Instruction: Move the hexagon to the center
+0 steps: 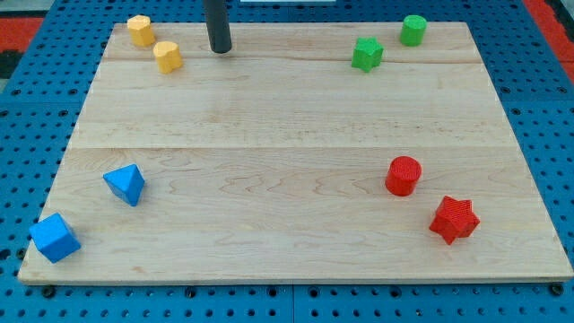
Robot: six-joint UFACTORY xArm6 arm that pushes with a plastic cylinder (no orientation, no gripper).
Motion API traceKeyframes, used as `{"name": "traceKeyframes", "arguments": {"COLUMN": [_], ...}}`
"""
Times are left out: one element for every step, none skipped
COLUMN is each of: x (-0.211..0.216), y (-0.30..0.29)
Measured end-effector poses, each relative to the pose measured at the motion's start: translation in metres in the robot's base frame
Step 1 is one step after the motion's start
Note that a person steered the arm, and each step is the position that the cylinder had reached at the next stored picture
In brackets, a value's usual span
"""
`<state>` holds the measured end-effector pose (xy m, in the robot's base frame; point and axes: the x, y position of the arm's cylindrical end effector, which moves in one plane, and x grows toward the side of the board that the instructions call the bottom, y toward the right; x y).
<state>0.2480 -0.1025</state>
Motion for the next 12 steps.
{"name": "traceKeyframes", "arguments": {"x": [0.000,0.000,0.000,0.001,0.003,0.003,0.003,-0.003,-0.021,-0.037,-0.050,-0.056], "y": [0.005,0.010,0.010,-0.004,-0.004,0.005,0.006,0.014,0.013,0.013,0.007,-0.013]}}
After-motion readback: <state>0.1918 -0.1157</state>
